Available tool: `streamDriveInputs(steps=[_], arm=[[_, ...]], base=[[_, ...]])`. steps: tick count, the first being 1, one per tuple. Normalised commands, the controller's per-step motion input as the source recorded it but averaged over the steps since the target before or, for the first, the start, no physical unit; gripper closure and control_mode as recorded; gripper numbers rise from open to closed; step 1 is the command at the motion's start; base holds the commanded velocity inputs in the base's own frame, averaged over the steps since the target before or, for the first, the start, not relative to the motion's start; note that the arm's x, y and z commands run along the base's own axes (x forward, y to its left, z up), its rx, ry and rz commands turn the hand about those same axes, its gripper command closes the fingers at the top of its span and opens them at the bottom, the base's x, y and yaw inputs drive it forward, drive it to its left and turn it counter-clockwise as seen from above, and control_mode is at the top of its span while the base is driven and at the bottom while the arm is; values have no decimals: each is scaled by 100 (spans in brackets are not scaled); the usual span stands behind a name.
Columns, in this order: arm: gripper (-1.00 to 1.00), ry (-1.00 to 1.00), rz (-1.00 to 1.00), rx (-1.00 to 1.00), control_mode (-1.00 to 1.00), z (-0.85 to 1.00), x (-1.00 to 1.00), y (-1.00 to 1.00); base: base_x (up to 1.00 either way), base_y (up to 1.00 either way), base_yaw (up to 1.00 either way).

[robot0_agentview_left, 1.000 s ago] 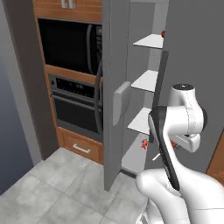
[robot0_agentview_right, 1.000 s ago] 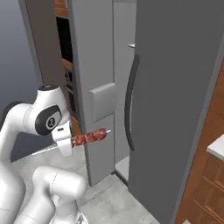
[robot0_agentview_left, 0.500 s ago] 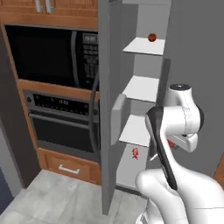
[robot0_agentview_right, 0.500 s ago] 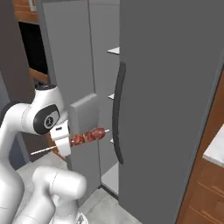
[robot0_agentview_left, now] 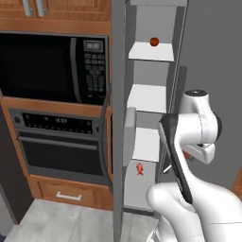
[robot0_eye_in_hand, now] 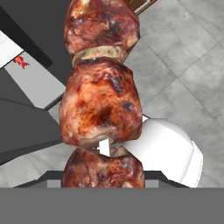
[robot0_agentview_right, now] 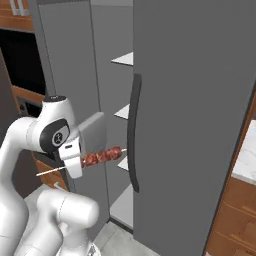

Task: Store the kebab skewer in the freezer for long-term storage. Close the freezer door after placing the cooked food.

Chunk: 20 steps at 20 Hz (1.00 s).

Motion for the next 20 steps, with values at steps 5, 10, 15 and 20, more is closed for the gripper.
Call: streamDriveInputs(steps=[5, 10, 15, 20], arm=[[100, 0, 0, 0, 100, 0, 0, 0], [100, 0, 0, 0, 100, 0, 0, 0], [100, 0, 0, 0, 100, 0, 0, 0], [100, 0, 0, 0, 100, 0, 0, 0]], base=[[26, 4, -1], [36, 0, 1], [58, 2, 5], [46, 26, 0]])
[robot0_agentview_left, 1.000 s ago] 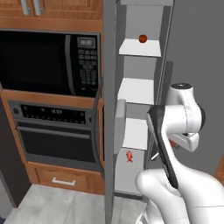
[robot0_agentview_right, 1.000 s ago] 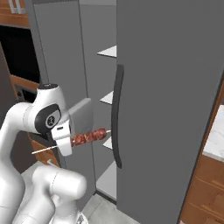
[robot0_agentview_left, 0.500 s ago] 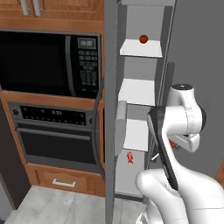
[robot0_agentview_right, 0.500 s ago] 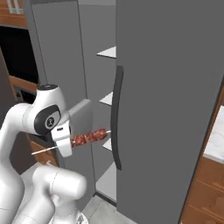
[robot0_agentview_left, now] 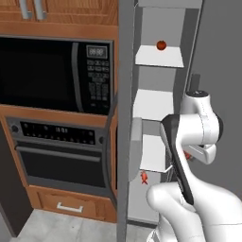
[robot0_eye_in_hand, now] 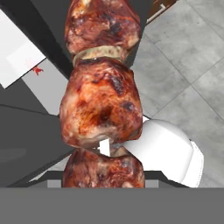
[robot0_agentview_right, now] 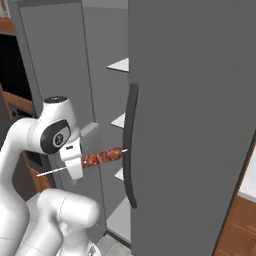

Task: Store the kebab skewer in the freezer for long-term storage. Close the freezer door after placing the cooked food.

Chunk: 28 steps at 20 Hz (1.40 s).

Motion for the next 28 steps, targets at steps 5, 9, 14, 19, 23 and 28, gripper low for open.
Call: streamDriveInputs(steps=[5, 9, 14, 19, 23, 28], arm=[[100, 0, 0, 0, 100, 0, 0, 0], [100, 0, 0, 0, 100, 0, 0, 0], [100, 0, 0, 0, 100, 0, 0, 0], [100, 0, 0, 0, 100, 0, 0, 0], [100, 0, 0, 0, 100, 0, 0, 0], [100, 0, 0, 0, 100, 0, 0, 0]], base=[[43, 27, 0], [35, -17, 0], [11, -31, 0], [25, -5, 0], [17, 0, 0], [0, 0, 0]])
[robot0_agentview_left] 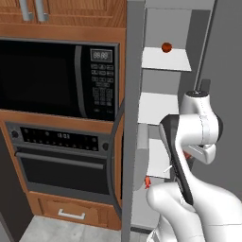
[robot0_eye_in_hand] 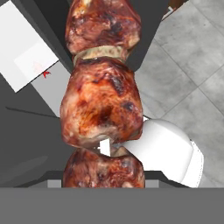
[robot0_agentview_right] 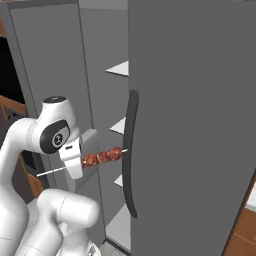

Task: Store the kebab skewer in the freezer for long-term storage. Close the freezer door after placing the cooked food.

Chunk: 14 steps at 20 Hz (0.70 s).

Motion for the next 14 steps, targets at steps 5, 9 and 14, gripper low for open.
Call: streamDriveInputs(steps=[5, 9, 14], arm=[[100, 0, 0, 0, -100, 0, 0, 0], [100, -2, 8, 0, -100, 7, 0, 0], [100, -25, 24, -14, -100, 59, -3, 1]], base=[[0, 0, 0], [0, 0, 0], [0, 0, 0]])
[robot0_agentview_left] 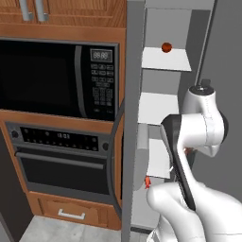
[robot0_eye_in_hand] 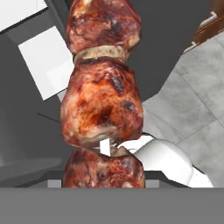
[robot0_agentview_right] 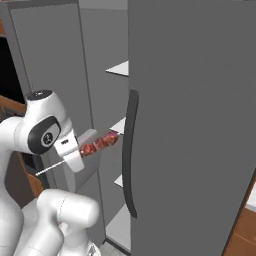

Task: Store the kebab skewer in the freezer for long-term storage. Close the freezer door after placing the cooked food.

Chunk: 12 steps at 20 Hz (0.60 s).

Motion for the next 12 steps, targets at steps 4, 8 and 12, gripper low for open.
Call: streamDriveInputs(steps=[4, 8, 12], arm=[[100, -23, 34, -13, -100, 46, 11, -2], [100, -8, 40, -3, -100, 37, 31, 0], [100, -4, 15, -15, -100, 45, 40, 0]], base=[[0, 0, 0], [0, 0, 0], [0, 0, 0]])
